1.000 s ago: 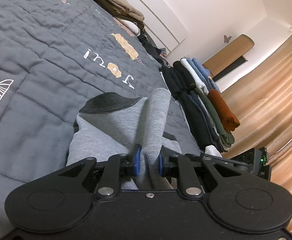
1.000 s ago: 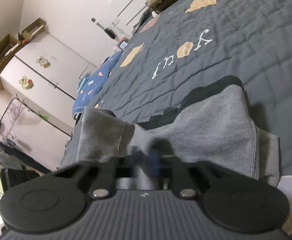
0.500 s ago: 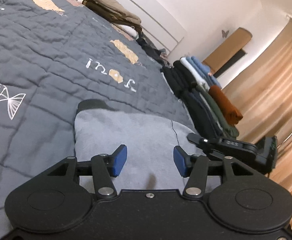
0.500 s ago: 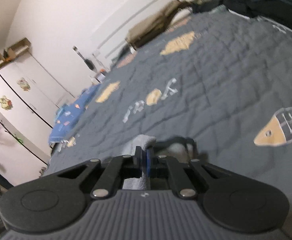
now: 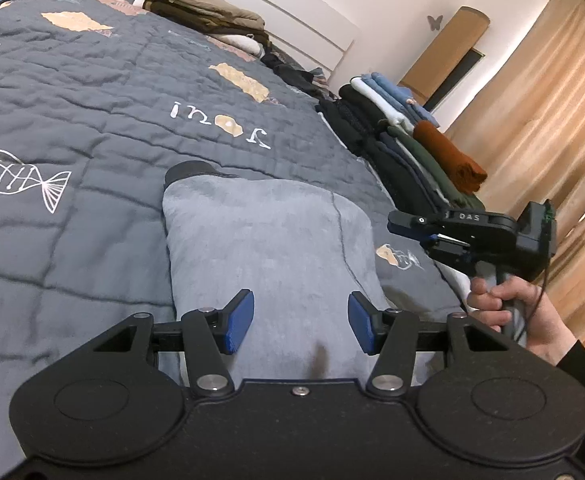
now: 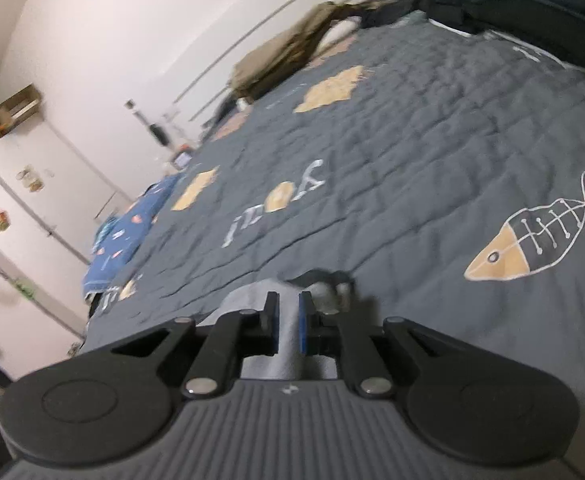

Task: Fold clothes
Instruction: 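Open both grippers and smooth the folded sweatshirt with the right gripper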

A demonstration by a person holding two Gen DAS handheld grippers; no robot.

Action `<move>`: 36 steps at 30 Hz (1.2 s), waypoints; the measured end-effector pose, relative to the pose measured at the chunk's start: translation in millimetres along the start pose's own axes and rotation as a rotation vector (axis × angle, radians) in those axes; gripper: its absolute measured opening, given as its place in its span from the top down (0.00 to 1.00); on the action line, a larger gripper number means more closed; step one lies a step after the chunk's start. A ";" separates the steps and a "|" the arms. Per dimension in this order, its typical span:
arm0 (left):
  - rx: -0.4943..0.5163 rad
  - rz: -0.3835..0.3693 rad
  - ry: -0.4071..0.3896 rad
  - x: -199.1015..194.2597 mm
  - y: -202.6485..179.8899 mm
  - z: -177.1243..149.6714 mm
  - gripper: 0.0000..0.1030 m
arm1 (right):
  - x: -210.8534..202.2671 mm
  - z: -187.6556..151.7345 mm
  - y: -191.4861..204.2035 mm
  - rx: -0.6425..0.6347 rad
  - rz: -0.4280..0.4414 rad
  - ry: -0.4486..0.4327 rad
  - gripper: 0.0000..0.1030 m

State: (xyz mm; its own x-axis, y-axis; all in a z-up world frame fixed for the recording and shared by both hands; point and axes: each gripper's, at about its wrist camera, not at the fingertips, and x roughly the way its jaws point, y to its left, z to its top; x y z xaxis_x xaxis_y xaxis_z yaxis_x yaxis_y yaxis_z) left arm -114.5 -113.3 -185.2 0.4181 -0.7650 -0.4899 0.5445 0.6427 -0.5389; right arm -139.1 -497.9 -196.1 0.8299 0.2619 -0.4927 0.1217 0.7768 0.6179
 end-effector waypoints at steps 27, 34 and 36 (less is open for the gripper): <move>0.017 -0.028 -0.013 -36.0 -24.6 -44.3 0.49 | -77.0 -139.0 40.2 -0.134 -0.126 0.122 0.68; 0.019 -0.025 -0.019 -39.1 -26.4 -46.9 0.48 | -57.8 -151.8 35.7 -0.088 -0.128 0.177 0.69; 0.020 -0.024 -0.021 -40.0 -26.9 -47.7 0.48 | -59.5 -151.8 26.0 0.002 -0.117 0.195 0.77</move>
State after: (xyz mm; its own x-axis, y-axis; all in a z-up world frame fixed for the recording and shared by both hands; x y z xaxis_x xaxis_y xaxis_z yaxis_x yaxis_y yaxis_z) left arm -180.5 -98.0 -183.7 0.4196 -0.7808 -0.4628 0.5689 0.6236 -0.5362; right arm -268.0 -406.3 -243.8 0.6891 0.2759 -0.6701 0.2123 0.8072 0.5507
